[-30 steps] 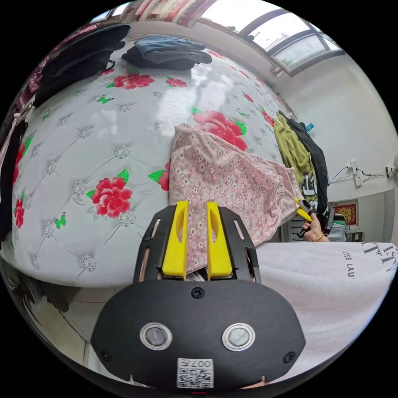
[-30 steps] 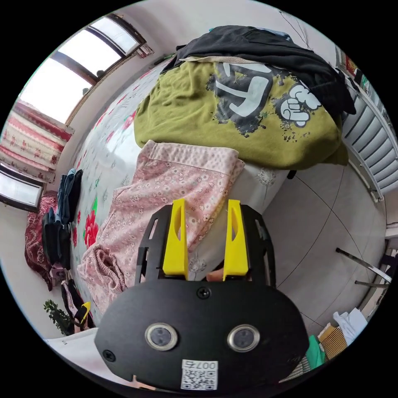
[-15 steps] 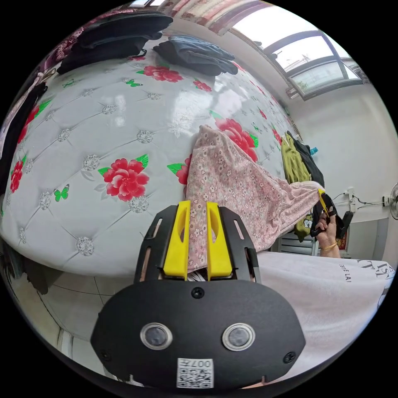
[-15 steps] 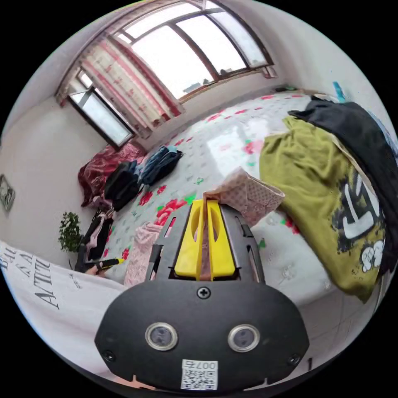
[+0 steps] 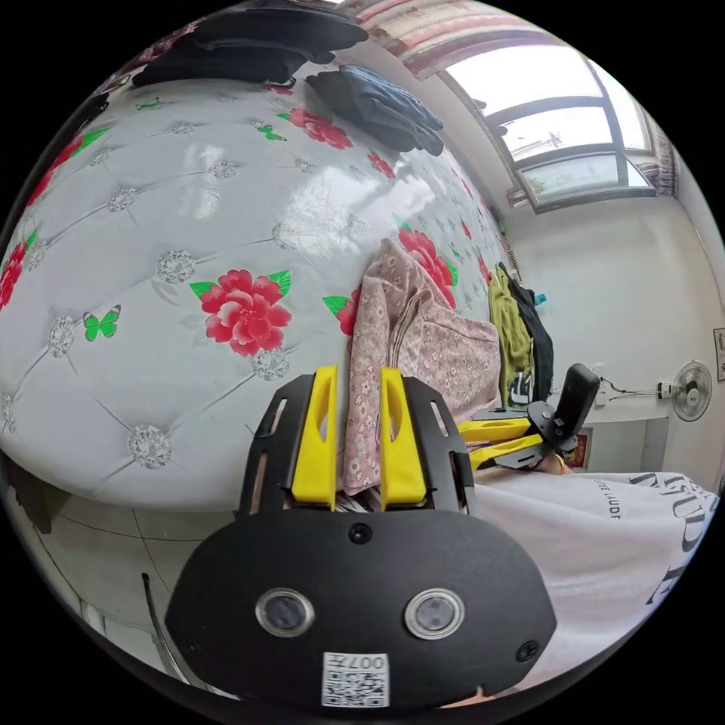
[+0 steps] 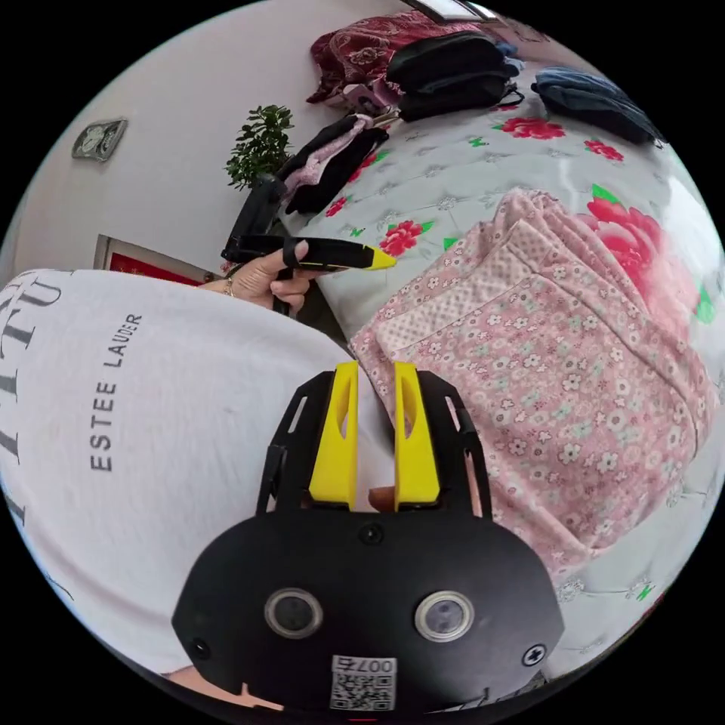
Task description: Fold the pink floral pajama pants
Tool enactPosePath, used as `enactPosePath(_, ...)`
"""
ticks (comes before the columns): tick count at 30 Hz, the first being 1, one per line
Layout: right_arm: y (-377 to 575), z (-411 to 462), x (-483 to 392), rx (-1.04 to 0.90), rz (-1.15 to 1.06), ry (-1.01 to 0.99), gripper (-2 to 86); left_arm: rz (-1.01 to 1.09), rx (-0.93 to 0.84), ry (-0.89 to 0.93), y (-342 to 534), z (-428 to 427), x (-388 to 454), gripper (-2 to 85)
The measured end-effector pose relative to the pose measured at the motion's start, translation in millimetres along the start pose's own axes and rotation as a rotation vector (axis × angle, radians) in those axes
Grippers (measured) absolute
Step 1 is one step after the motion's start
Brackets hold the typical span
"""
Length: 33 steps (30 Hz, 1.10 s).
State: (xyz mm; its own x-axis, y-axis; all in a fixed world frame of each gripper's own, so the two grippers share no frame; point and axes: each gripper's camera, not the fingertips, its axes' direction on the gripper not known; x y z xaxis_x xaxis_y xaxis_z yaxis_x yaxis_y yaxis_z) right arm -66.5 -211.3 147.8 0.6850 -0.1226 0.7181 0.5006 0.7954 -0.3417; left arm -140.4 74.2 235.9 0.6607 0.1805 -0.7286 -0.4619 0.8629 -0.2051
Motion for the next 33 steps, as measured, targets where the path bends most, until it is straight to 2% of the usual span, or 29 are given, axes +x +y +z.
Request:
enactPosePath(3, 35.0, -61.7, 20.5, 0.237, 0.154, 0.105, 9.9, 0.046, -0.045, 0.025, -6.4, 10.5, -0.3, 10.1)
enactPosePath(5, 75.7, -97.0, 60.4, 0.384, 0.431, 0.187, 12.6, 0.070, -0.087, 0.038, -13.2, 21.5, 1.1, 11.6)
enactPosePath(8, 114.2, -101.5, 113.7, 0.378, 0.699, 0.136, 15.3, 0.114, -0.159, 0.052, -25.3, 42.7, 6.8, 13.2)
enactPosePath(11, 122.4, -84.8, 140.7, 0.377, 0.755, 0.009, 15.4, 0.164, -0.205, -0.022, -34.7, 51.9, 13.5, 11.6)
enactPosePath(13, 117.7, -71.7, 153.2, 0.347, 0.771, -0.025, 14.5, 0.181, -0.250, -0.057, -40.3, 58.6, 13.8, 7.1)
enactPosePath(16, 111.3, -61.4, 167.1, 0.310, 0.794, -0.035, 12.0, 0.189, -0.295, -0.018, -47.3, 66.2, 13.5, 2.4)
enactPosePath(20, 95.4, -80.7, 161.4, 0.332, 0.738, -0.033, 7.9, 0.219, -0.269, 0.027, -58.3, 59.5, 23.1, 0.4)
enactPosePath(24, 51.3, -122.8, 149.6, 0.414, 0.627, -0.028, 5.4, 0.263, -0.159, 0.080, -96.5, 33.3, 47.6, -0.3)
enactPosePath(29, -71.8, -218.7, 146.3, 0.540, 0.402, 0.011, 4.0, 0.384, 0.017, 0.096, -190.3, -18.0, 85.5, -0.4)
enactPosePath(33, -181.9, -285.7, 145.9, 0.619, 0.257, 0.057, 4.4, 0.475, 0.231, 0.052, -299.4, -77.5, 122.0, 0.3)
